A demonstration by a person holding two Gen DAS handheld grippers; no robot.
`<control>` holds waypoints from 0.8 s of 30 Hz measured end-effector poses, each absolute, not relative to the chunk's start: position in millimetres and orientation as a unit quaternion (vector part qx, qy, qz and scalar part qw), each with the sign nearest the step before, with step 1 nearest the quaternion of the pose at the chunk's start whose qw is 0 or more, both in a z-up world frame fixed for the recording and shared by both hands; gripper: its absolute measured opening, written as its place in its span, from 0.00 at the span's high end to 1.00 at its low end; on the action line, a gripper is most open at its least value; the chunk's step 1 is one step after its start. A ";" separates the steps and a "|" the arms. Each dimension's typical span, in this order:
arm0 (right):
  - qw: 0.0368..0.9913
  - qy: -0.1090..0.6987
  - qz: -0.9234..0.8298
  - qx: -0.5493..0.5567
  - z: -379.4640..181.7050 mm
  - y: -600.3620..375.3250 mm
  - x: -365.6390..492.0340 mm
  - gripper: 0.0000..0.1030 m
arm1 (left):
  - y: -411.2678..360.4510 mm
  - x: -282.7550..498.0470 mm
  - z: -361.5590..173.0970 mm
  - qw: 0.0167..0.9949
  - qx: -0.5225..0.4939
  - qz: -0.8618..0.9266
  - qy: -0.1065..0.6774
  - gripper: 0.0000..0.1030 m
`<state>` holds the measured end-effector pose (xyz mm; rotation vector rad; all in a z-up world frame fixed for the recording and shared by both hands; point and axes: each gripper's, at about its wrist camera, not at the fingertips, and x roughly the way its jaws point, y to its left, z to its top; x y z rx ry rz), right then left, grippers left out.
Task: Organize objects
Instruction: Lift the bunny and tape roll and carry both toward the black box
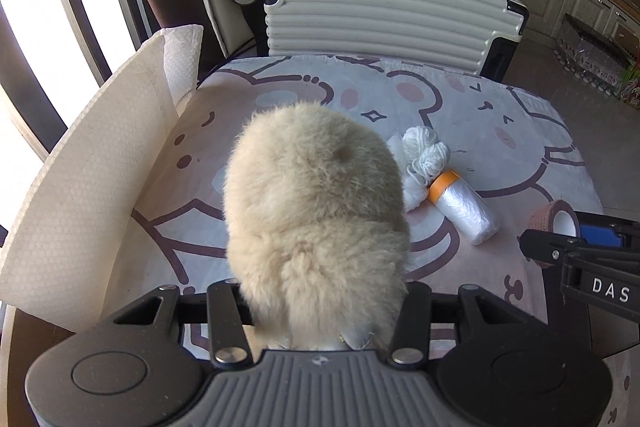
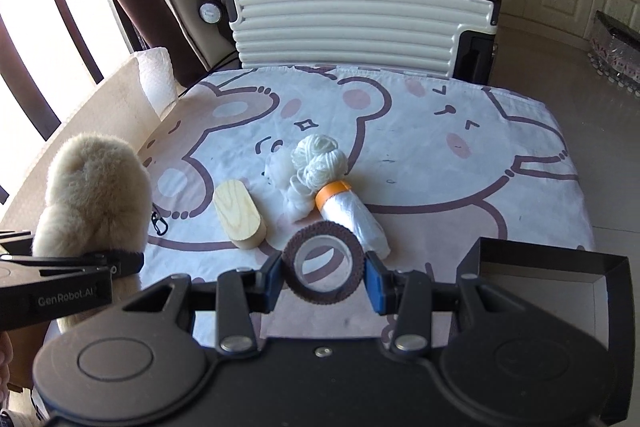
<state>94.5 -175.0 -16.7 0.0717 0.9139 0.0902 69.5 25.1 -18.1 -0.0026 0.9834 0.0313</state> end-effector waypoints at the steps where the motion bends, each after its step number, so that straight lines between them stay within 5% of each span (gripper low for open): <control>1: 0.897 0.439 0.044 0.032 -15.4 -174.9 93.3 0.58 | 25.7 68.9 -16.6 0.882 -0.003 0.017 0.470 0.53; 24: 0.907 0.419 -0.021 0.036 1.7 -225.7 69.9 0.58 | -21.5 73.4 -7.0 0.888 -0.007 -0.005 0.459 0.53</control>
